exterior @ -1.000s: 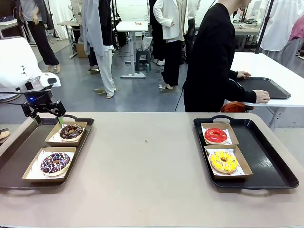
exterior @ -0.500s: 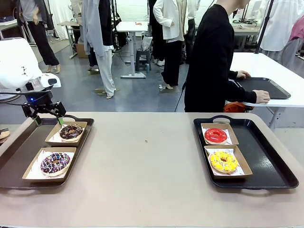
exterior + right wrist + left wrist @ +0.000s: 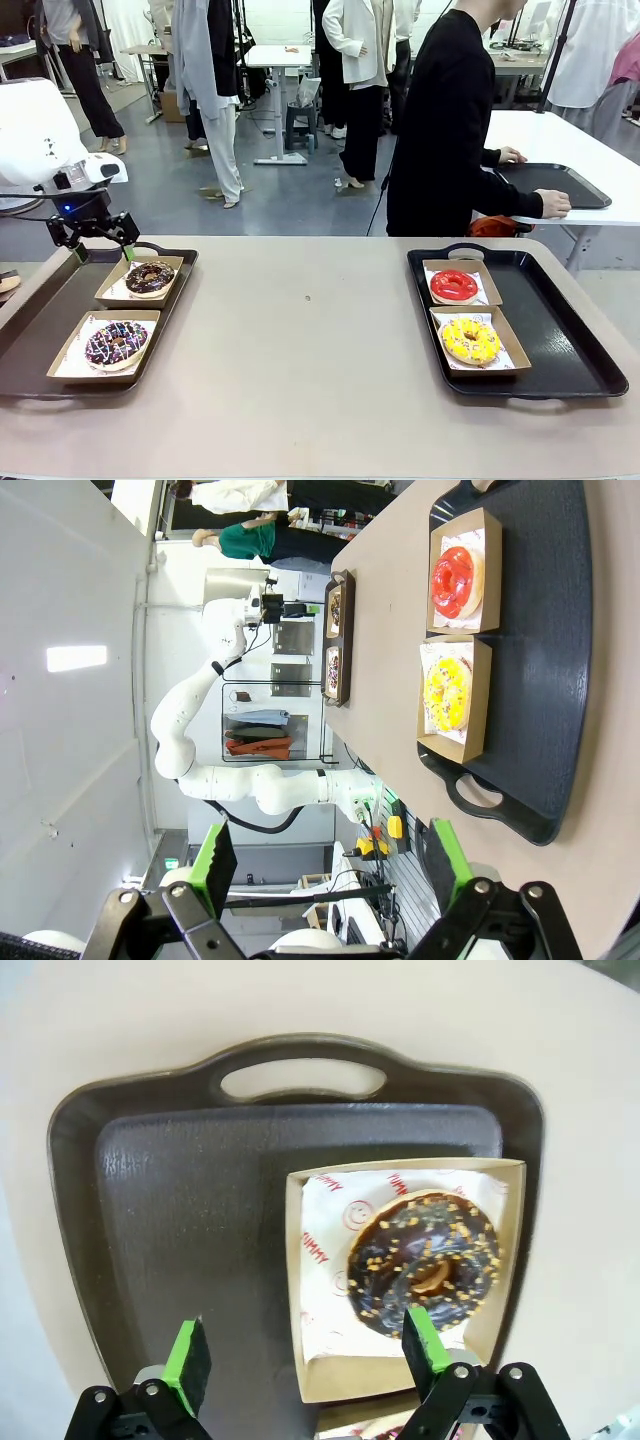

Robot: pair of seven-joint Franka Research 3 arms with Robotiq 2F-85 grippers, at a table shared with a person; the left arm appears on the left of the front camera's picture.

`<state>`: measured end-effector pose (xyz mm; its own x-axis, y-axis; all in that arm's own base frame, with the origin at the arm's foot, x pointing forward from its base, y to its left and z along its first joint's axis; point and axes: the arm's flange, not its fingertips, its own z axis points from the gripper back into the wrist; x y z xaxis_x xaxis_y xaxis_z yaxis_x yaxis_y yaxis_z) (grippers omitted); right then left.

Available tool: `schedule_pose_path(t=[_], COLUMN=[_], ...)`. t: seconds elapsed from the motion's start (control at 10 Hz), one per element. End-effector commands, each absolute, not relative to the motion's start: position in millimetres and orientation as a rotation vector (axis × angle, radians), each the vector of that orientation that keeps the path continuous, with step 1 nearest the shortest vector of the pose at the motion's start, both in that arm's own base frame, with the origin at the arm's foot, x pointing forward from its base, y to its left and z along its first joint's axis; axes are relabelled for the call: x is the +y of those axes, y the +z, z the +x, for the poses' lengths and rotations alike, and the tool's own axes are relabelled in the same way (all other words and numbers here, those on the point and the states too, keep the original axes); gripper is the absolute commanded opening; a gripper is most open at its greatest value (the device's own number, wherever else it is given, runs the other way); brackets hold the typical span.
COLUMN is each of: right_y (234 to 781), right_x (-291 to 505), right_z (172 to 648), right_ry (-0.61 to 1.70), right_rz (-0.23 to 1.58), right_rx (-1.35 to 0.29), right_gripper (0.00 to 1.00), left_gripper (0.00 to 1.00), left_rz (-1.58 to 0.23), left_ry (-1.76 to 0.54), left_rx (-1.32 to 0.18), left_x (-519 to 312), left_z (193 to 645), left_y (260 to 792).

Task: Individually package the donuts and arrange them on the tray.
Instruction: Place the picked Paper togo box on the Handle tray.

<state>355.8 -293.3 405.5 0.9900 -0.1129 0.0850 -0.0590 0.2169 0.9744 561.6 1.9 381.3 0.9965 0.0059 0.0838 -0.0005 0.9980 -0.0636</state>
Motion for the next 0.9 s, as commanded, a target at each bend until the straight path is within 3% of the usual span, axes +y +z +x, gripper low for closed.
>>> schedule_pose_path(t=[0.0, 0.3, 0.8], right_y=[408.0, 408.0, 408.0], right_x=[-292.3, -292.3, -292.3], right_z=[356.5, 356.5, 356.5], right_ry=[-0.046, -0.046, -0.046], right_rz=[1.348, 1.348, 1.348], right_rx=[-0.147, -0.147, -0.147], right_gripper=[1.0, 1.0, 1.0], left_gripper=[1.0, 1.0, 1.0], left_rz=[-0.304, -0.72, -1.289], left_ry=[-0.009, -0.041, 0.081], left_rx=[-0.088, -0.007, 0.088], left_x=[21.7, 101.5, 245.9], left_z=[540.0, 506.9, 479.8], left_y=[430.5, 471.1, 429.2])
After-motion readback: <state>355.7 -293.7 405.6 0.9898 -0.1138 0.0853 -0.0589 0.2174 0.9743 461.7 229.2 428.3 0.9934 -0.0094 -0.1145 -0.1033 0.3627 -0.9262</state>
